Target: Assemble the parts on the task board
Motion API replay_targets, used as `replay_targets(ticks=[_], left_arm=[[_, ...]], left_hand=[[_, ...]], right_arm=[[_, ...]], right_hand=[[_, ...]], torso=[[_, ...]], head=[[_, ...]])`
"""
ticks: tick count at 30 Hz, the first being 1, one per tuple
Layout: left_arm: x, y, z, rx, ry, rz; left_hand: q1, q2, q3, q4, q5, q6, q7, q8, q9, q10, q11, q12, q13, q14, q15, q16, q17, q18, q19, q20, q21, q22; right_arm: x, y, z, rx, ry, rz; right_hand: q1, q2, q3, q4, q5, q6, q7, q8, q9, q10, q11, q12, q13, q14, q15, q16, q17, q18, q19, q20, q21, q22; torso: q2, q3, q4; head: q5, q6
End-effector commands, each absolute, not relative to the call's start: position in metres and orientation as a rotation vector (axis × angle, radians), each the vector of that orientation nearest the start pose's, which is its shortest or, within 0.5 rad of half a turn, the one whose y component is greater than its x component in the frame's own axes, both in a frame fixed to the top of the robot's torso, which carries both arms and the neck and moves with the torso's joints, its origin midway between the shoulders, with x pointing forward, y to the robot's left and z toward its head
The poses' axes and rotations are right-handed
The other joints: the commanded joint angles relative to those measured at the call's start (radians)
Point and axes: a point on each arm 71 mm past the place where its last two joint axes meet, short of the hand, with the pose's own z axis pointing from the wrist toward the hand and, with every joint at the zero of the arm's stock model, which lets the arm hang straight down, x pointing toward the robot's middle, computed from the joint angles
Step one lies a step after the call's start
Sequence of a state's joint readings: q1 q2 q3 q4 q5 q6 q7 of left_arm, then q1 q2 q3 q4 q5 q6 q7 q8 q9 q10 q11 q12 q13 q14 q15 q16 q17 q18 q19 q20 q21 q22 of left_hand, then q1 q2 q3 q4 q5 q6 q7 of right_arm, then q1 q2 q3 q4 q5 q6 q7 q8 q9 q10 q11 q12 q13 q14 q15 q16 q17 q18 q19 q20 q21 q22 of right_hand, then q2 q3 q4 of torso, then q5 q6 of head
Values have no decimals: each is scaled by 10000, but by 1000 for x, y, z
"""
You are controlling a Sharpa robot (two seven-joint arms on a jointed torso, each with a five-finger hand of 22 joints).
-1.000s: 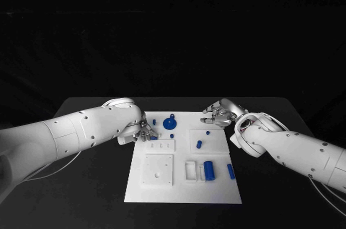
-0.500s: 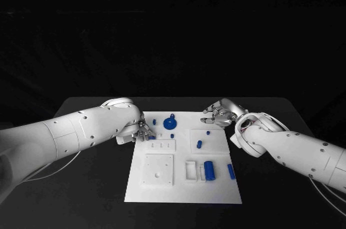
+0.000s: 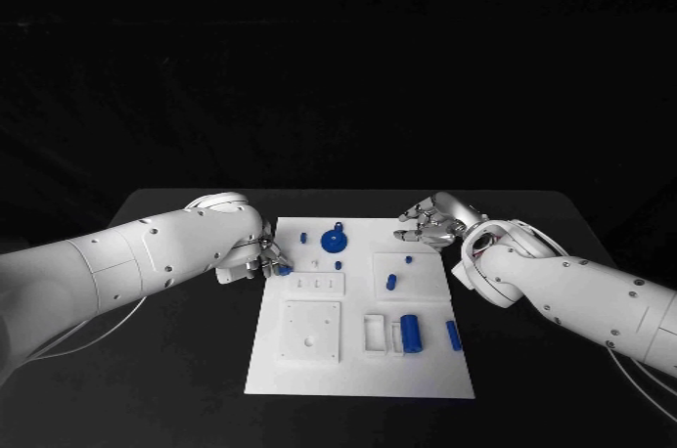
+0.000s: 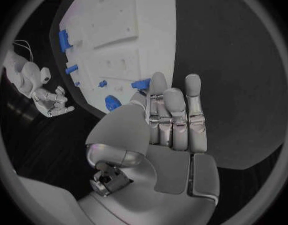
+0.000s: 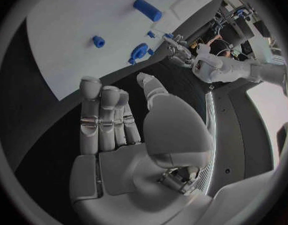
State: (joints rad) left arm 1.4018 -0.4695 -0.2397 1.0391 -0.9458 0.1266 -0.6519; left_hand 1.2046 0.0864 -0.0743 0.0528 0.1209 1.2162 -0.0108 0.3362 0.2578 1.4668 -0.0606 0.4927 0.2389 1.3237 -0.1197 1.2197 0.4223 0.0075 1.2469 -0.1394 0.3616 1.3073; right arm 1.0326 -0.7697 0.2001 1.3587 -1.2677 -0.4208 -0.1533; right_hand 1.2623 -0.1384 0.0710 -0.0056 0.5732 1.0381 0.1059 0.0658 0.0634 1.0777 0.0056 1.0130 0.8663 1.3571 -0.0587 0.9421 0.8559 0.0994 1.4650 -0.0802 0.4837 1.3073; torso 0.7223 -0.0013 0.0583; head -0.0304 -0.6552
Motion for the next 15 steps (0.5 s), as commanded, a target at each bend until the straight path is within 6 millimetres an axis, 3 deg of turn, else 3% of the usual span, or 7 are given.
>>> replay_targets(ticks=[1,7,15], left_arm=[[566,182,-204,-3183,22971,-1061],[566,185,-204,-3375,22903,-1127],[566,197,-203,-3712,22637,-1127]], left_hand=[[-134,-138,-102,149,-93,-100,67,-267,-200,425,-4,-105,-25,-42,-19,-13,-29,-75,-78,35,-7,187],[-180,-361,-88,458,-173,0,126,-595,-489,422,24,-147,-19,-54,-4,-24,-70,-75,-64,46,-58,191],[-250,-587,40,749,-251,35,137,-629,-565,424,28,-144,-6,-47,-3,-10,-100,-75,-30,46,-96,194]], right_arm=[[518,-230,-195,3146,15866,6664],[518,-230,-195,3148,15866,6668],[518,-231,-195,3153,15864,6657]], right_hand=[[-97,-1,51,25,54,3,24,-37,-11,6,7,-21,-5,48,-31,-55,-13,140,419,2,19,540],[-97,-1,51,25,54,3,24,-37,-11,6,7,-21,-5,48,-31,-55,-13,140,419,2,19,540],[-97,-1,51,25,54,3,24,-37,-11,6,7,-21,-5,48,-31,-55,-13,140,419,2,19,540]], torso=[[-1,-11,1],[0,4,-10],[5,10,-9]], head=[[27,2],[76,8],[115,27]])
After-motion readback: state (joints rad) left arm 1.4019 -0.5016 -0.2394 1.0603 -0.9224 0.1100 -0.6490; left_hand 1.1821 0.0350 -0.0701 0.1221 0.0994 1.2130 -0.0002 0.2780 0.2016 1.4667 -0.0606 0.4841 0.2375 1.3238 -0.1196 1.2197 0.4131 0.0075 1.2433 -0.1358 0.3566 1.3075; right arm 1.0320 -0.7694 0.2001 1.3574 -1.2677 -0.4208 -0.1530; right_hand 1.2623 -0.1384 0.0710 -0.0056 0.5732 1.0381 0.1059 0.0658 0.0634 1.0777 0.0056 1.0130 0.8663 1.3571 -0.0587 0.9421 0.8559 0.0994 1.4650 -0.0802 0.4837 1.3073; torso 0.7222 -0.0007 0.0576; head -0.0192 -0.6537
